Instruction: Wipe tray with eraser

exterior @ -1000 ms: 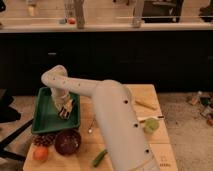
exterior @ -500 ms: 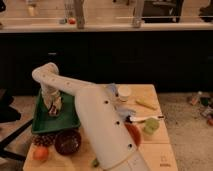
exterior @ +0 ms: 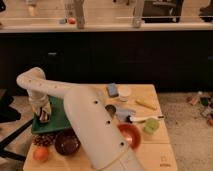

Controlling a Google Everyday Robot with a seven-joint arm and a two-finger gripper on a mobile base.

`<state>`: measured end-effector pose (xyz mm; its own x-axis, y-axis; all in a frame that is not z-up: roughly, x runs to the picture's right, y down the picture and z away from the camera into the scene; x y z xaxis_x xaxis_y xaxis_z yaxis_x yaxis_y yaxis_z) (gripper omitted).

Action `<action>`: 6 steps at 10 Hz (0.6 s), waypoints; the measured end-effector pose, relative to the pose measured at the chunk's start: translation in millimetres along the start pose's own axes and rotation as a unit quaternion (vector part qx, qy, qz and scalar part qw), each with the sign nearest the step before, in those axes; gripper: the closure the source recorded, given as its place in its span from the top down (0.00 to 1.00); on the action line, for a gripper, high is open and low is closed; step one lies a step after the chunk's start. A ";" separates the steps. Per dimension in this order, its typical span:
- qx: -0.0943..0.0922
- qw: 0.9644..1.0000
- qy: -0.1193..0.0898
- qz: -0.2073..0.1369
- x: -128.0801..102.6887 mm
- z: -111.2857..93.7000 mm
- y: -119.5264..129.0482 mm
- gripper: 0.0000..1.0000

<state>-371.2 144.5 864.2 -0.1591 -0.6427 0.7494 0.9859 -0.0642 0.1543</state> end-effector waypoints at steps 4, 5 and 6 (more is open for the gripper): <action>-0.022 1.000 0.005 0.020 -41.4 3.3 43.7 0.00; -0.016 0.999 0.004 0.035 -44.6 3.6 53.7 0.00; -0.006 0.998 0.003 0.055 -45.0 2.7 65.0 0.00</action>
<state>-300.2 171.2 842.2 -0.0490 -0.6508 0.7577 0.9980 -0.0013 0.0634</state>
